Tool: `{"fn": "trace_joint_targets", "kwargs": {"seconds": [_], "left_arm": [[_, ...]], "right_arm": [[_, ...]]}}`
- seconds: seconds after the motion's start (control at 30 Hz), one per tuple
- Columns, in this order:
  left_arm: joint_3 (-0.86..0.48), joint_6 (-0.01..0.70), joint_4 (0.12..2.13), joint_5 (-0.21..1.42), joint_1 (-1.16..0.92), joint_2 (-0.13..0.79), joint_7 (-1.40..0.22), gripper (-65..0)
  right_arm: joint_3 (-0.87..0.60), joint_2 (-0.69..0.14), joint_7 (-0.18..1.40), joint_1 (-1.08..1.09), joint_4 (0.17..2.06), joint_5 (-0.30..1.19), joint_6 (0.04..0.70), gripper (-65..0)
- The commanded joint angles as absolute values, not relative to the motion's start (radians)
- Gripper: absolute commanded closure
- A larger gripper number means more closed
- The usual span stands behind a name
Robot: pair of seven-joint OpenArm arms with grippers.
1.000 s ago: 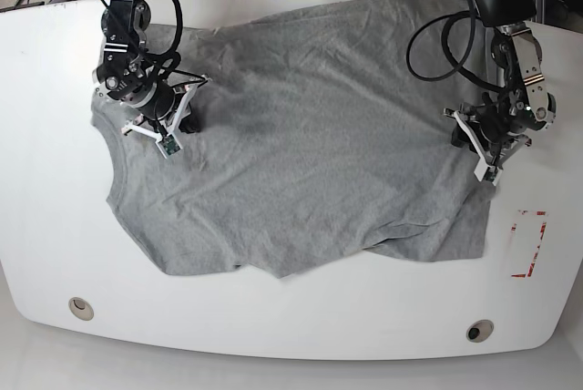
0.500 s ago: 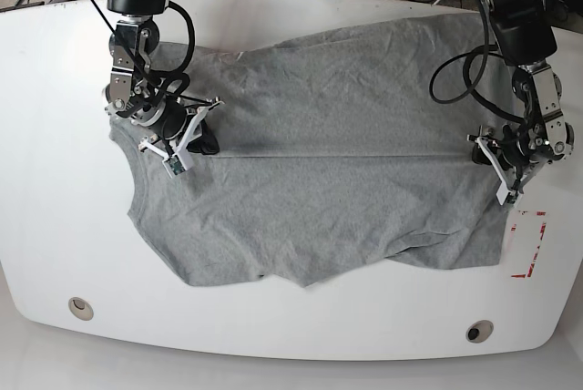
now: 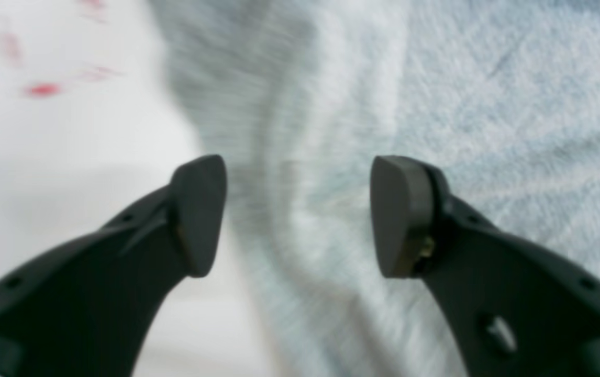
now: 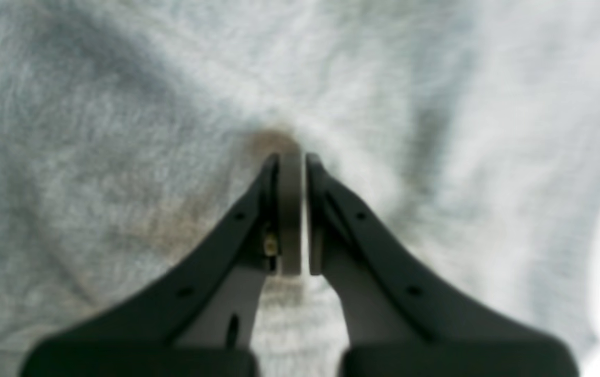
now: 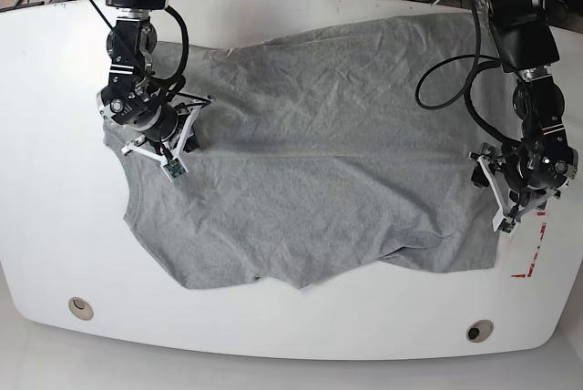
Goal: Layout the t-shirt on the table in an organized manner, then fold the t-shirt properly
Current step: 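Pull both grippers toward the robot to straighten the shirt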
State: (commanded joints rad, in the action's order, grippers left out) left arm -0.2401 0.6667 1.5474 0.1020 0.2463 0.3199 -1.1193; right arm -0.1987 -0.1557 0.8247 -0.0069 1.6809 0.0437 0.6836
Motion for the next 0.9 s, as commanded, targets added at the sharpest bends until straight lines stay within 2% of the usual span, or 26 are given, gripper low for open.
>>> {"fn": "trace_joint_targets", "kwargs": {"seconds": [0.1,0.3,0.43,0.6,0.9], "left_arm": [[-0.242,0.698,1.678,0.101,0.180,0.320,-1.175,-44.0],[-0.240,0.698,1.893,0.101,-0.012,0.318,-1.210,-44.0],[-0.240,0.698,1.939,0.101,-0.113,0.317,-1.210,-44.0],[-0.242,0.698,1.962,0.102,-0.206,0.317,-1.207,-43.9],[-0.289,0.698,1.963,0.099,-0.229,0.318,-1.207,-43.9]], "right_arm": [[-0.199,-0.156,0.889,-0.062,1.799,0.045,0.682,-5.2],[-0.200,-0.137,0.944,-0.203,1.979,0.047,0.680,-26.0],[-0.249,-0.104,0.946,-0.265,2.014,0.041,0.680,-30.0],[-0.395,-0.085,0.946,-0.295,2.012,0.048,0.688,-35.2],[-0.556,-0.093,0.947,-0.306,2.009,0.042,0.688,-47.7]]}}
